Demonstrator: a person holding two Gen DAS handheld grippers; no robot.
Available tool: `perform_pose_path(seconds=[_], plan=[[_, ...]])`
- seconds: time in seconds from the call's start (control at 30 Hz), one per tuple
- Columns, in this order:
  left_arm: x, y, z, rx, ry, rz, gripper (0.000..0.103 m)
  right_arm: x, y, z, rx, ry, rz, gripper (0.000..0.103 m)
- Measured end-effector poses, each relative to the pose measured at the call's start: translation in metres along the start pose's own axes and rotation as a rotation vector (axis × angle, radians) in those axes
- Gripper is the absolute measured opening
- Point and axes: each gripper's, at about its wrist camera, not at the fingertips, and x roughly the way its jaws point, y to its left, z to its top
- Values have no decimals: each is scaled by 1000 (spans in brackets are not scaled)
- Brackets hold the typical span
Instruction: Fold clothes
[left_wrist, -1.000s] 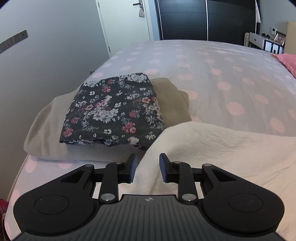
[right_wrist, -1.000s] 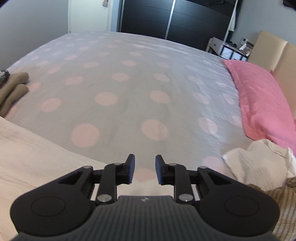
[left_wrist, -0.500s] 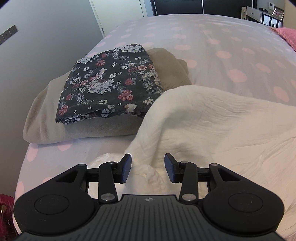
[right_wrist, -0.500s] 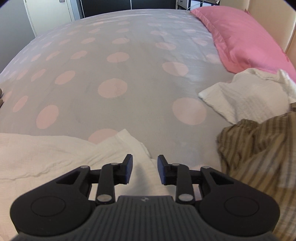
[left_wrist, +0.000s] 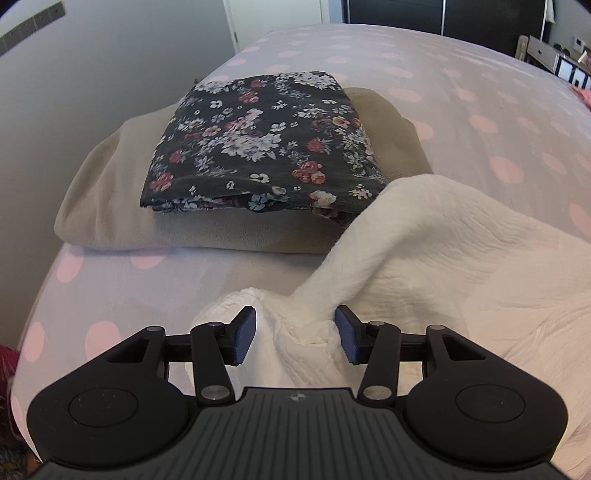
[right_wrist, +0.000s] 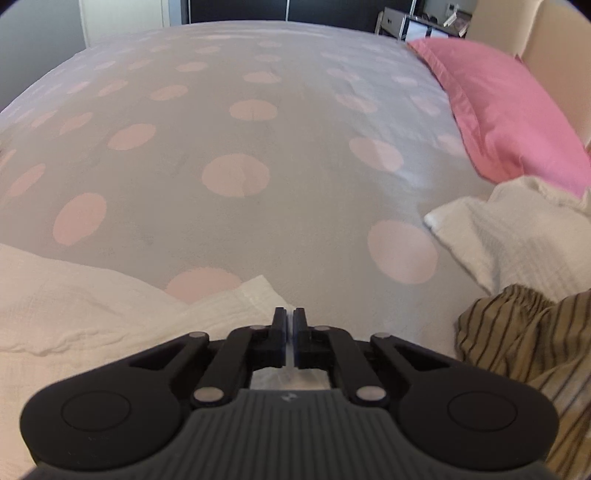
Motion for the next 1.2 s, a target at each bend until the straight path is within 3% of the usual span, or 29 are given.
perform_pose_path(seconds=[0.13, 0.17, 0.2, 0.23, 0.43, 0.6, 0.8, 0.93, 1.07, 1.2], plan=[[1, -2, -3, -14, 49, -5, 44, -34, 2, -4, -23, -53, -12, 4], [2, -1, -5, -27, 75, -6, 40, -44, 3, -6, -29, -69, -15, 4], [2, 1, -6, -53, 107, -5, 25, -55, 2, -8, -30, -82, -16, 4], [1, 5, -7, -85, 129, -10, 22, -66, 2, -10, -31, -96, -15, 4], [-24, 31, -22, -146, 147, -18, 14, -143, -12, -38, -17, -192, 12, 3], [-45, 74, -46, -225, 147, 64, 12, -188, -34, -74, 18, -209, 18, 3], [-56, 131, -80, -324, 164, 196, 11, -224, -65, -119, 103, -162, 6, 3], [-52, 145, -99, -333, 213, 227, 11, -240, -74, -151, 104, -84, -11, 3], [-48, 139, -111, -217, 249, 371, 10, -247, -84, -183, 86, 14, -127, 0], [-42, 140, -120, -222, 302, 333, 10, -251, -107, -207, 171, 74, -113, 0]])
